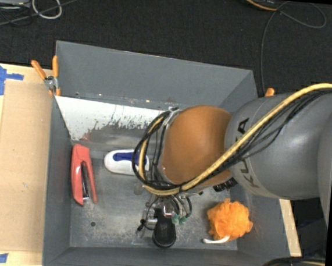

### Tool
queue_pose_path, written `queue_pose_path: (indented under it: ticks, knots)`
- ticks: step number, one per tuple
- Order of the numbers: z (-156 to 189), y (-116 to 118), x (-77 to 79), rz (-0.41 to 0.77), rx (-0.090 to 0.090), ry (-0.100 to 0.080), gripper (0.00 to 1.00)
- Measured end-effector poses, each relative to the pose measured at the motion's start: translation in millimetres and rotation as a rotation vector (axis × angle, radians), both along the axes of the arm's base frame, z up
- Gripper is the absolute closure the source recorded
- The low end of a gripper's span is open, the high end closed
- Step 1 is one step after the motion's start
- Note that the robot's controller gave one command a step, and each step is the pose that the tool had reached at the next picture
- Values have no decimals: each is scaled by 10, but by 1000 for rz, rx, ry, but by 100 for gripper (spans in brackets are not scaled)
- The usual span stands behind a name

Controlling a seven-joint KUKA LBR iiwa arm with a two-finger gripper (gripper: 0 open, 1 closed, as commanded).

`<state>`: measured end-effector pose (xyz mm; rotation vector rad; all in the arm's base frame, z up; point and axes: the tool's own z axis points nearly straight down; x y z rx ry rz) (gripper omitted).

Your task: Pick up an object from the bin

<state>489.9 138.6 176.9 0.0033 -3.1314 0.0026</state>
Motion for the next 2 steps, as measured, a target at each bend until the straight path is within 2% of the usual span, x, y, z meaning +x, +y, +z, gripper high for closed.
queue_pose_path:
  ticks: [1, 2]
  knots:
    - [30, -8, 19, -4, 1, -7, 0]
    - [-505, -479, 96, 167, 2, -6, 0]
